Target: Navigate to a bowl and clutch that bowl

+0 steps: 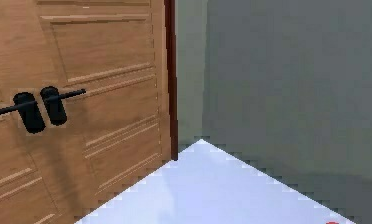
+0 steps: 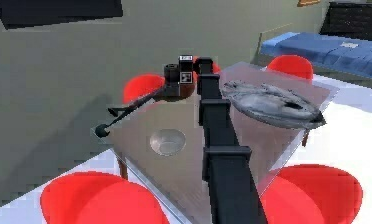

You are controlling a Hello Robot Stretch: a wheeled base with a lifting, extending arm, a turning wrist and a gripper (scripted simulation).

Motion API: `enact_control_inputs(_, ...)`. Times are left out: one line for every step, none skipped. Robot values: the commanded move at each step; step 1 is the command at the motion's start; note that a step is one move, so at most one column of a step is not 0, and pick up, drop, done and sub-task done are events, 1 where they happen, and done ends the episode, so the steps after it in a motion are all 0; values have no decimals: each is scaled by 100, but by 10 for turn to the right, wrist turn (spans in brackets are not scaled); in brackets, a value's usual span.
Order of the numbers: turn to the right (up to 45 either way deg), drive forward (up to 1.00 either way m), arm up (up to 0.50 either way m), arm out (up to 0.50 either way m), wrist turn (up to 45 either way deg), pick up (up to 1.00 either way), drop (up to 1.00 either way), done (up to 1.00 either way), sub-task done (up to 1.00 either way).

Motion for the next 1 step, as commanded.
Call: enact_control_inputs(0, 0, 0, 0, 450, 0, 0, 0, 0)
